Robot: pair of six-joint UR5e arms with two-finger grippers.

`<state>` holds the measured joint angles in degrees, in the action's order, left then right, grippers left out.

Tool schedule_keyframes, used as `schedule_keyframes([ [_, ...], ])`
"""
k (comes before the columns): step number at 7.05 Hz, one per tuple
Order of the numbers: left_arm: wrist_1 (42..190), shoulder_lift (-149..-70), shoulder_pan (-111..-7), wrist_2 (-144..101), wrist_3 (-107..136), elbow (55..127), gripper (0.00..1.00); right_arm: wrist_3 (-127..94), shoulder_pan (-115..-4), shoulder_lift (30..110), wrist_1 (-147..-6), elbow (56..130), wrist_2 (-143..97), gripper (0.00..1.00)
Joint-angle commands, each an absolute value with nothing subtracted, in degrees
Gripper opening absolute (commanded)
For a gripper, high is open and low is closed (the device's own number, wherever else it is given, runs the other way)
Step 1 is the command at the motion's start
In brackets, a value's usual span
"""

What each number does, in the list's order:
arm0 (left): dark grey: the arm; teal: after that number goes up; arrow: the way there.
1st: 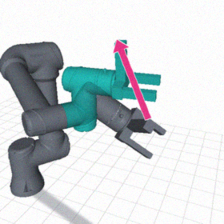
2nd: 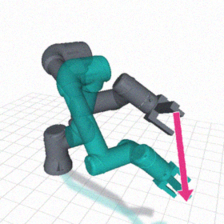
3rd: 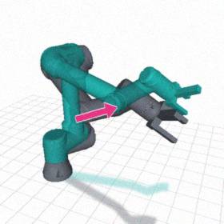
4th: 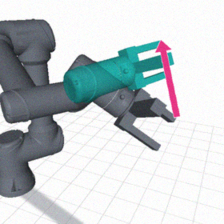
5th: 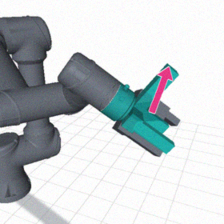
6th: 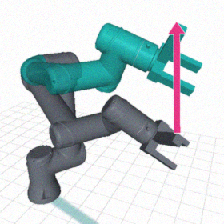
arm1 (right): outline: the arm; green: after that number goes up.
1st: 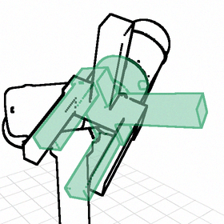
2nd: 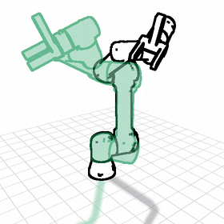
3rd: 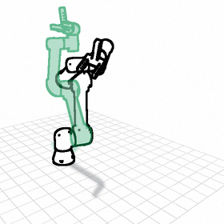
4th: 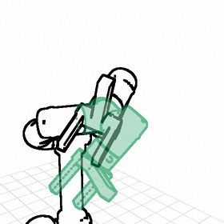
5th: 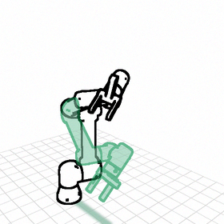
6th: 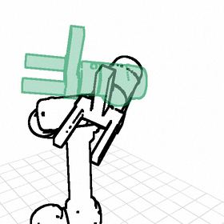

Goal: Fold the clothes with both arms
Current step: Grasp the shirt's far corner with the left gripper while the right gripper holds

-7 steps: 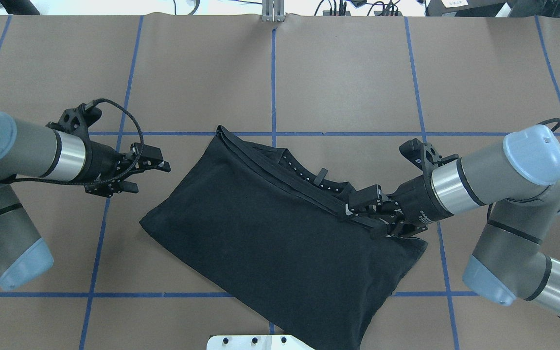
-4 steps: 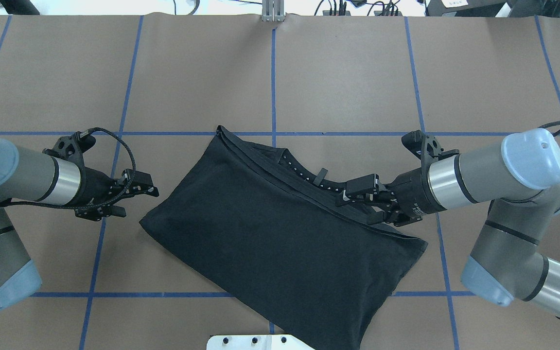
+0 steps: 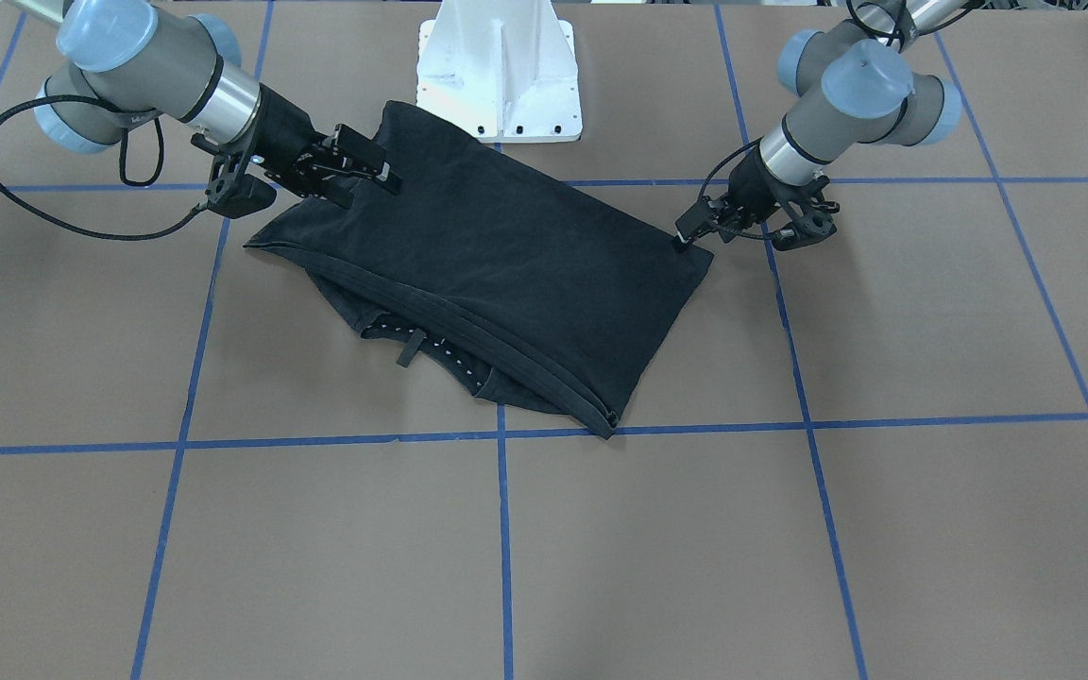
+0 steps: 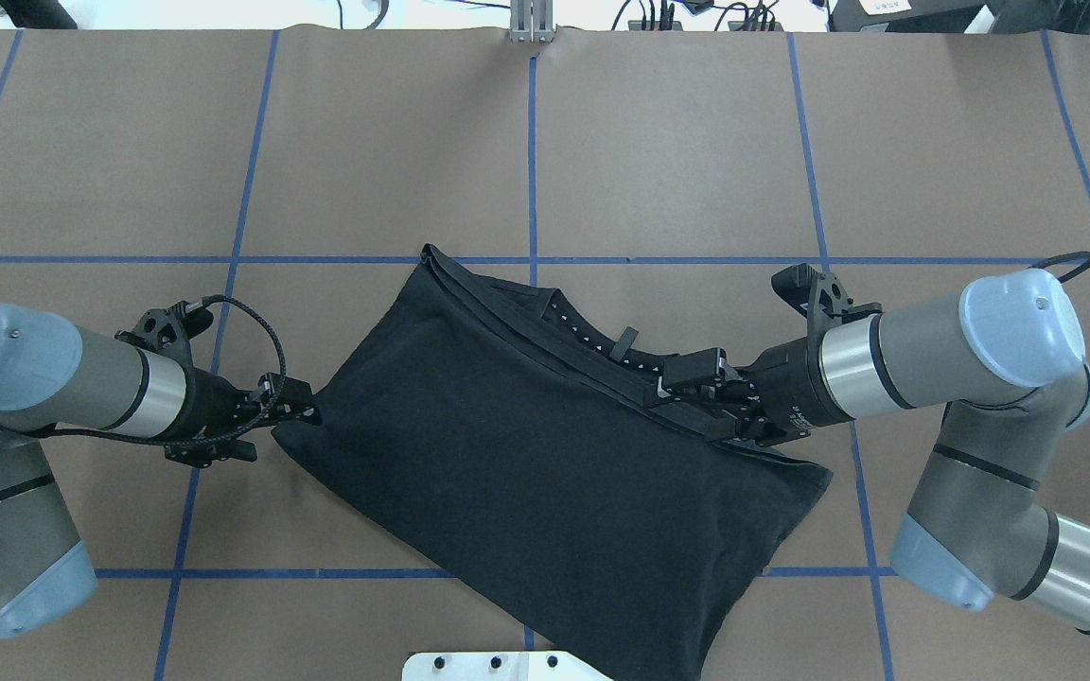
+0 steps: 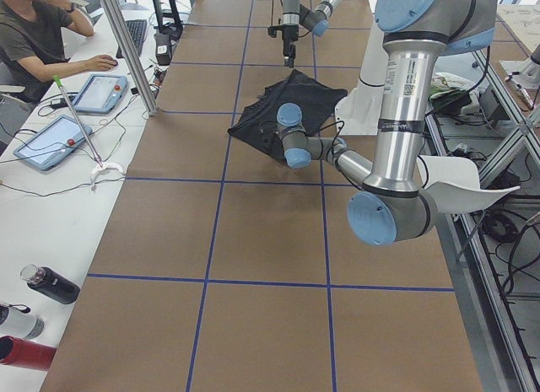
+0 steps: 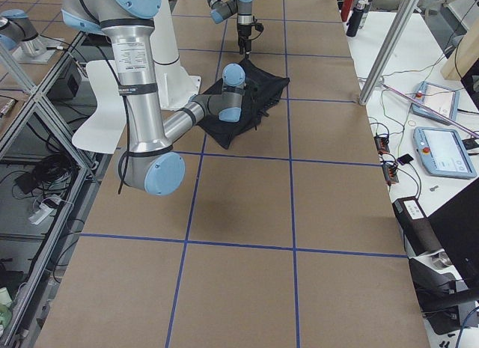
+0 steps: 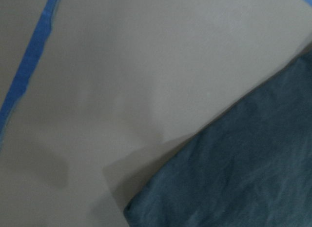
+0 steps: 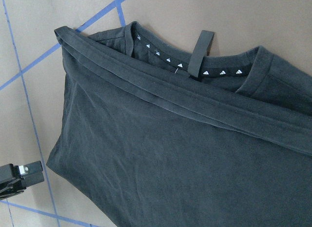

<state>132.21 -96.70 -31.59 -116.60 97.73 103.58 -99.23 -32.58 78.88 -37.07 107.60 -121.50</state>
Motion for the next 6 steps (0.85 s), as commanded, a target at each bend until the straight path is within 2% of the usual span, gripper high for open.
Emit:
schedule_keyframes([
  [1,132.2,-98.9,-30.6,-115.8,97.9,101.3,1.00,-99.2,-32.7,78.7,-37.0,107.8,-121.5,1.00],
  [4,132.2,-99.1,-30.7,-115.6,97.9,100.1,1.00,-99.2,-32.7,78.7,-37.0,107.8,-121.5,1.00],
  [5,132.2,-99.1,-30.7,-115.5,97.9,99.9,0.95,-99.3,-32.7,78.7,-37.0,107.8,-121.5,1.00],
  [6,132.2,-99.1,-30.7,-115.5,97.9,99.9,0.81,-99.3,-32.7,78.7,-37.0,107.8,-121.5,1.00],
])
